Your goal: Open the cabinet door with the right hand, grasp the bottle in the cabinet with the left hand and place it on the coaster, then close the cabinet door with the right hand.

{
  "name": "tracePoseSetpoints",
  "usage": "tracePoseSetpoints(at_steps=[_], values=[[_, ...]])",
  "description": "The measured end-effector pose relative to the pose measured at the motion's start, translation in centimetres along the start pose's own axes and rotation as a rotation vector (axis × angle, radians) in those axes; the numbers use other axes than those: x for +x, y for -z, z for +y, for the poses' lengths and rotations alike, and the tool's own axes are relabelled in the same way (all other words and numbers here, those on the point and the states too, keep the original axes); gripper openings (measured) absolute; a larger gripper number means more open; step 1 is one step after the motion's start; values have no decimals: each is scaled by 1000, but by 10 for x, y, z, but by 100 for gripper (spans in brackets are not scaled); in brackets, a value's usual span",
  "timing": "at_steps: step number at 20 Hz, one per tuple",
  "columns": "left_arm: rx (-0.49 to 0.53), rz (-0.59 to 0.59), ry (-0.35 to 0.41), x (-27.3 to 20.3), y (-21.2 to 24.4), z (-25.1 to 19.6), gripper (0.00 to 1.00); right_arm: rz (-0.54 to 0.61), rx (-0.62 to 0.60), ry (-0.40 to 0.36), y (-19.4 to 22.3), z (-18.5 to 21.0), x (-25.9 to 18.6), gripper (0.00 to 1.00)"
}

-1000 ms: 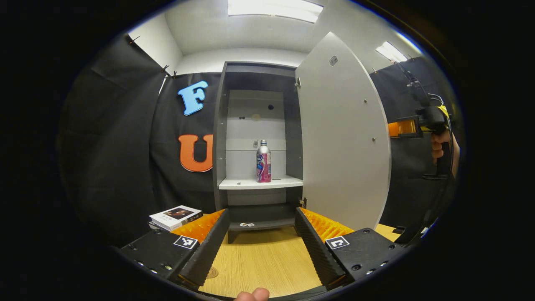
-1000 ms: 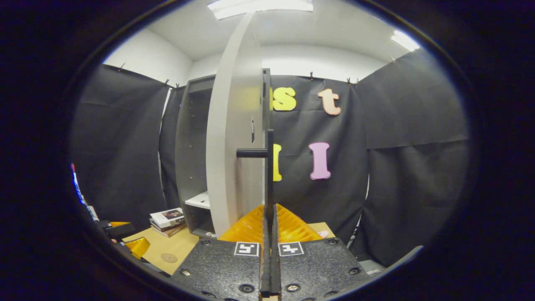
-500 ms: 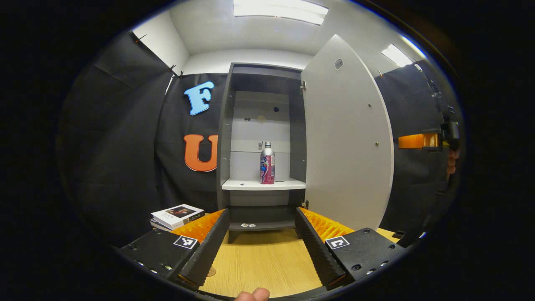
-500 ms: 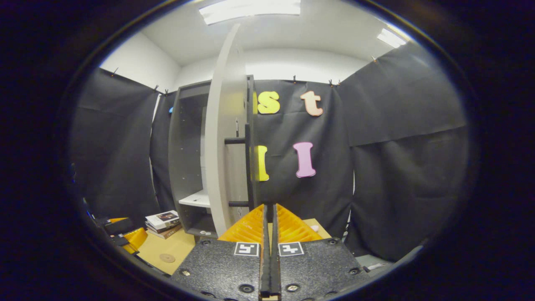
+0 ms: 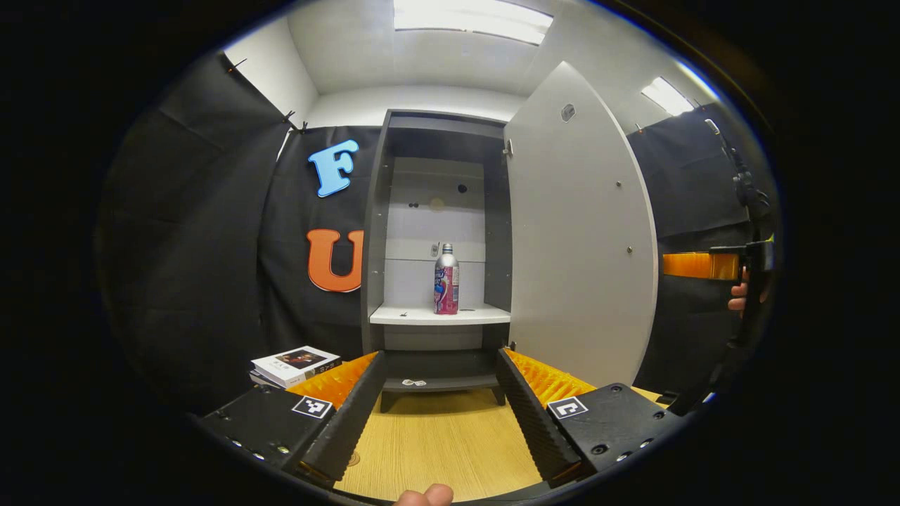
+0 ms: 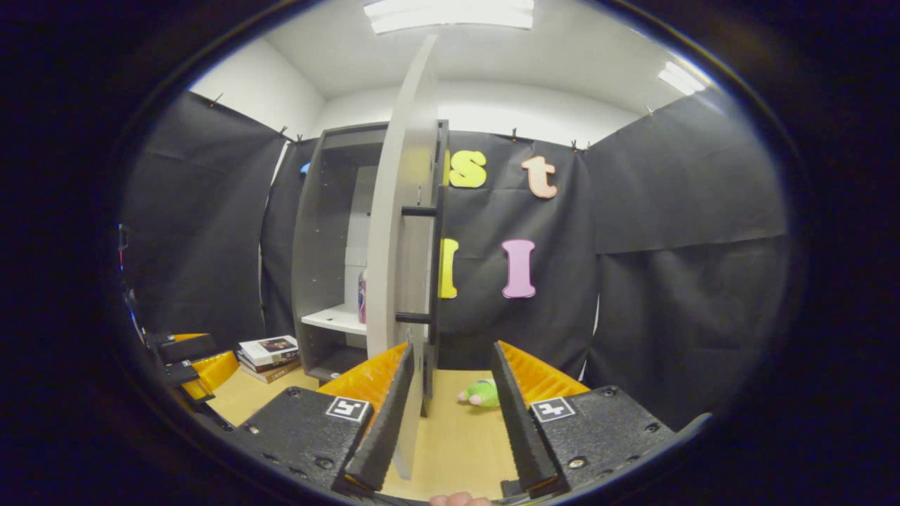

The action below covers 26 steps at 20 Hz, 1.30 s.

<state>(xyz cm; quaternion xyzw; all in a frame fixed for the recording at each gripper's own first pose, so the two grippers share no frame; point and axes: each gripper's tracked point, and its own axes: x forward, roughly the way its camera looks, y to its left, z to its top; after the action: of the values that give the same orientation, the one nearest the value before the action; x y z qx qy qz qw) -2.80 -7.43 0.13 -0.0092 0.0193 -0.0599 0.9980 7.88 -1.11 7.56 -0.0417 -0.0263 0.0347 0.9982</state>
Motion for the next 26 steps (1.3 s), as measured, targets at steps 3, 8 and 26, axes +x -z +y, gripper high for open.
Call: tracePoseSetpoints(at_steps=[3, 8, 26], values=[[11, -23, 5, 11, -10, -1, 95, 20, 13, 9, 6, -3, 3, 89], [25, -95, 37, 64, -44, -5, 95, 25, 61, 2, 8, -8, 3, 90], [-25, -9, 13, 357, -23, 9, 95, 78, 96, 123, 21, -40, 17, 90]])
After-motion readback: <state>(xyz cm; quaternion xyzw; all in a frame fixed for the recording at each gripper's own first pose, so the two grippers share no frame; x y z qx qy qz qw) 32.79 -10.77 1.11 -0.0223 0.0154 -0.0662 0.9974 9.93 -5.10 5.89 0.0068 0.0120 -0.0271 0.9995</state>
